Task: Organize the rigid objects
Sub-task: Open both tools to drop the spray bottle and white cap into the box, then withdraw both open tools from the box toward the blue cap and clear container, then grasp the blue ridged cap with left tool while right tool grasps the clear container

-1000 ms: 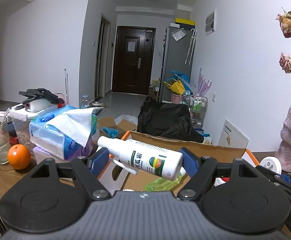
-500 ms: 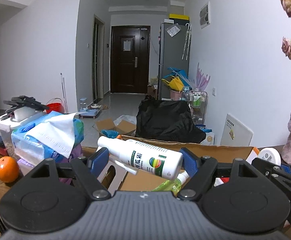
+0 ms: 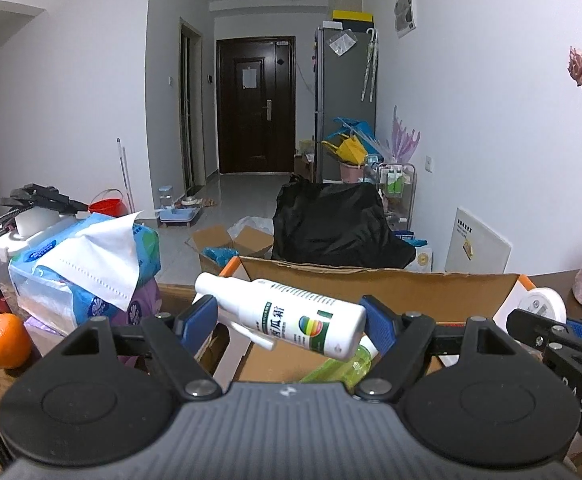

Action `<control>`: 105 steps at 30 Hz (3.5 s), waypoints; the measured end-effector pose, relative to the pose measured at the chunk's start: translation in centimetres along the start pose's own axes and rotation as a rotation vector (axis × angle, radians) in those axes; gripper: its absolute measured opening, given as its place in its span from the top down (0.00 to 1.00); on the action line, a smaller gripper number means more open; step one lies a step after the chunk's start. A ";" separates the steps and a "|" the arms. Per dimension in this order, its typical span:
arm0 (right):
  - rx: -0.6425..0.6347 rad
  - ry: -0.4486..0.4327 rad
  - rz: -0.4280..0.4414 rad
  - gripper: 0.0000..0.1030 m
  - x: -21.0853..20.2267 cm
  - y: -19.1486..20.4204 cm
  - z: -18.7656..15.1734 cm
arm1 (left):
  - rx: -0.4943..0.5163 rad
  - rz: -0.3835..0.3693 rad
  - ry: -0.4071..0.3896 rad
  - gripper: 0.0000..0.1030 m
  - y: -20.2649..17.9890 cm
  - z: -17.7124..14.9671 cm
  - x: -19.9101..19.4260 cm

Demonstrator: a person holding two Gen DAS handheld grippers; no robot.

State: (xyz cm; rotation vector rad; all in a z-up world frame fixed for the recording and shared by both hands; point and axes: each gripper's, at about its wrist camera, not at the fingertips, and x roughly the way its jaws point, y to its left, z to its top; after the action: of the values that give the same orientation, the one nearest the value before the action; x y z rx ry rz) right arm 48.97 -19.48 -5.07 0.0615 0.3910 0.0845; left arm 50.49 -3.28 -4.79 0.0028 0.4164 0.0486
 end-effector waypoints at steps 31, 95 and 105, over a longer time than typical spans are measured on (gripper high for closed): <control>-0.018 -0.065 -0.064 0.00 -4.1 -1.1 0.1 | -0.042 0.016 -0.032 0.00 2.9 0.2 -3.4; 0.006 0.110 -0.250 0.00 -17.7 -8.9 -9.9 | 0.042 -0.013 0.148 0.00 5.5 -9.7 -14.2; 0.046 0.112 -0.286 0.00 -17.4 -10.2 -10.3 | -0.004 0.002 0.238 0.00 6.5 -10.3 -9.7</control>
State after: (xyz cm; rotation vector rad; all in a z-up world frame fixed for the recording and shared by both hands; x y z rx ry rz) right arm 29.68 -30.78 -8.80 0.0462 0.5099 -0.2046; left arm 37.17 2.65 -10.25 -0.0068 0.6546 0.0521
